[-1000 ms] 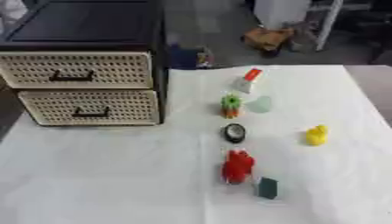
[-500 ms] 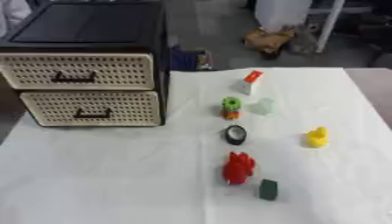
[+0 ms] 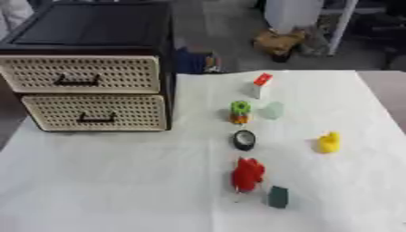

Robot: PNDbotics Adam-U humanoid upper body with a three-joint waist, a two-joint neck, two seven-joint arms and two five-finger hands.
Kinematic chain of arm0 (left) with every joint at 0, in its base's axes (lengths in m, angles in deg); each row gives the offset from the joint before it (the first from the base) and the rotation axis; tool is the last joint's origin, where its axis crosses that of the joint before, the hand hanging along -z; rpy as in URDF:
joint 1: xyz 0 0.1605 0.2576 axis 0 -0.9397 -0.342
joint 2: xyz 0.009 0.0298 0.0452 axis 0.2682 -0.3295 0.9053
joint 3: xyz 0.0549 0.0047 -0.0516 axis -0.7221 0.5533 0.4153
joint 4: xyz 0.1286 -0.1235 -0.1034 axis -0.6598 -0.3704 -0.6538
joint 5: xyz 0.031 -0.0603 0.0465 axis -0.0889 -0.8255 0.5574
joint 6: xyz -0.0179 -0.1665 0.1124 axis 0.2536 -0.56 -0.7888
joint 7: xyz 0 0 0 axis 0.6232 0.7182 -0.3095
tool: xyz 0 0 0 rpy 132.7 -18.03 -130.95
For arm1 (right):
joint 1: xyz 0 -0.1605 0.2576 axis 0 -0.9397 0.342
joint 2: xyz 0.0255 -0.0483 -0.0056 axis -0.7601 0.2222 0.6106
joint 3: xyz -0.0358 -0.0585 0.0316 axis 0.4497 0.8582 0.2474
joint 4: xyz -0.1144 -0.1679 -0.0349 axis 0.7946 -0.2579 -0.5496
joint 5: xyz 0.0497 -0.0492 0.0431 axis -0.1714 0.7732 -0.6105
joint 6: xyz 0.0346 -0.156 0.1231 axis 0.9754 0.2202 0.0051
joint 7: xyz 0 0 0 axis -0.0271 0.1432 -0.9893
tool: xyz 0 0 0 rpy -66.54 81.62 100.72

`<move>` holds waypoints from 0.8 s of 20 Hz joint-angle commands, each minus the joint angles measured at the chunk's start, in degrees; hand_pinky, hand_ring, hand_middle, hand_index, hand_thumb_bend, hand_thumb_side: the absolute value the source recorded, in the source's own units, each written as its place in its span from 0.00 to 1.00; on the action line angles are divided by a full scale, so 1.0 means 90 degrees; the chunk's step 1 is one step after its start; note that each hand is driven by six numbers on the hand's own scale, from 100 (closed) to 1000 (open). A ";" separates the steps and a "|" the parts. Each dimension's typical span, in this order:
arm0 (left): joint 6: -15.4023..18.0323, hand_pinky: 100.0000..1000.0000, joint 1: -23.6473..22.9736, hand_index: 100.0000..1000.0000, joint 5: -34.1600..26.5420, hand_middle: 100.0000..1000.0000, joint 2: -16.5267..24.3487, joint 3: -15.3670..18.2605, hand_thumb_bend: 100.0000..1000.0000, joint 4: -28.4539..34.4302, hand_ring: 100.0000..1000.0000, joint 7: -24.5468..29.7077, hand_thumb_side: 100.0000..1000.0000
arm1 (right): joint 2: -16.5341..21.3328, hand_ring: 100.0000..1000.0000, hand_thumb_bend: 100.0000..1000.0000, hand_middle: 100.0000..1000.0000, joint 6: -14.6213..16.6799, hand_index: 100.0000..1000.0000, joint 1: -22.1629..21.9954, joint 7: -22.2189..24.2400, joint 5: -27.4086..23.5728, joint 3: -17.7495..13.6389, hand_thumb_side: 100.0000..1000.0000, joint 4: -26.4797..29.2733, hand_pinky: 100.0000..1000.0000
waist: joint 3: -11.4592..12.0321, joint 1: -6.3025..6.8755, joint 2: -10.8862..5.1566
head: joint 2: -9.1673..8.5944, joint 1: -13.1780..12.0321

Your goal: Pick up objects from table and place into drawer.

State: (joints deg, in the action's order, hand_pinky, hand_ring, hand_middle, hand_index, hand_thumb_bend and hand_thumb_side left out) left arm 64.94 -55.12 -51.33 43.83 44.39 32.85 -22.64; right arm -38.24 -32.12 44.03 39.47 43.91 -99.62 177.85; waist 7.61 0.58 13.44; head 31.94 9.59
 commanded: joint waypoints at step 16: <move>-0.0841 0.25 0.0779 0.85 0.2370 0.50 0.2704 -0.0333 0.00 0.0112 0.34 0.3218 1.00 | 0.0317 0.59 0.03 0.54 0.0018 0.90 0.0015 -0.0066 0.0094 -0.0073 0.85 0.0103 0.61 | 0.0066 0.0068 -0.0065 | -0.0105 0.0224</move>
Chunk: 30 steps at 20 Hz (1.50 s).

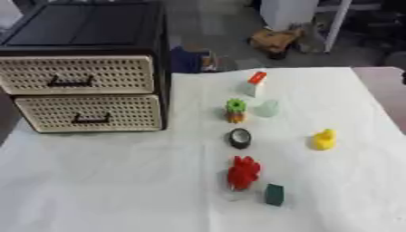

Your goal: Pick up objects from table and place into drawer.

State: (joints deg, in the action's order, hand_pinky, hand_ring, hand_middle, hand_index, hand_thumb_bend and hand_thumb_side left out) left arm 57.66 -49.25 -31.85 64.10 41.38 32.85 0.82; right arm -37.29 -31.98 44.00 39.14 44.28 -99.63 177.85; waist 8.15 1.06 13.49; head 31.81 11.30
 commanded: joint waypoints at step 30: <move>-0.0128 0.00 0.1465 0.83 -0.0222 0.00 0.1560 -0.0432 0.00 -0.0632 0.00 0.4574 1.00 | 0.0341 0.59 0.05 0.54 -0.0031 0.90 0.0066 0.0011 0.0105 -0.0011 0.86 0.0103 0.62 | 0.0015 0.0042 -0.0064 | -0.0192 0.0055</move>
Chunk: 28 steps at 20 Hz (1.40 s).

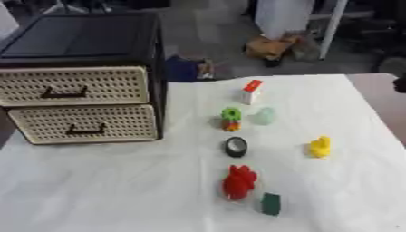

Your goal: Pick up objects from table and place into drawer.

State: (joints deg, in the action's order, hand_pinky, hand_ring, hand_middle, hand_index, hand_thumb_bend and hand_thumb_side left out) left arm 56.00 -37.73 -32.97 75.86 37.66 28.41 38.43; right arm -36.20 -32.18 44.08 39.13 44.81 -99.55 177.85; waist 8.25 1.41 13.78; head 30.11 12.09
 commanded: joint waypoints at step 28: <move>0.0089 0.00 0.1857 0.89 0.0104 0.00 -0.0664 -0.1189 0.00 -0.0953 0.00 0.1842 1.00 | 0.0220 0.59 0.06 0.54 -0.0052 0.90 0.0069 0.0103 0.0010 0.0020 0.84 0.0103 0.61 | -0.0025 0.0092 -0.0116 | -0.0050 -0.0414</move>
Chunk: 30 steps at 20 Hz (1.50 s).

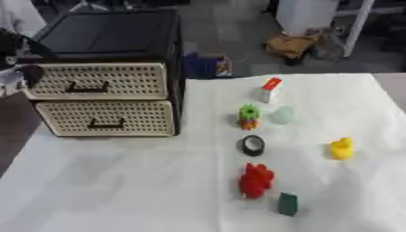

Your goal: Pick up objects from table and place into drawer.

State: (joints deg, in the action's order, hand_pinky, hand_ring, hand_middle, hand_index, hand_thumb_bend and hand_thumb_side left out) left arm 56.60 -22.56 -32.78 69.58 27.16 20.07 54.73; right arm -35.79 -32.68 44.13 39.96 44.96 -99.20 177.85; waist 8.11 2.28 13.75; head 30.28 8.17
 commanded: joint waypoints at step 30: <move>0.0559 0.00 0.1333 0.83 0.0941 0.00 -0.0628 -0.0076 0.00 -0.2483 0.00 0.0665 1.00 | 0.0183 0.58 0.06 0.53 0.0042 0.90 0.0184 0.0023 -0.0023 -0.0004 0.82 0.0103 0.61 | -0.0195 0.0088 0.0060 | -0.0267 0.0006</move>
State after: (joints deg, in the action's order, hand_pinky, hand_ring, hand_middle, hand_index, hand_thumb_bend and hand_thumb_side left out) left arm 61.36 -12.08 -24.80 63.07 25.31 -1.82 60.69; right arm -35.79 -32.64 45.25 40.18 44.91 -98.89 177.85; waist 6.31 3.09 15.17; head 28.57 8.37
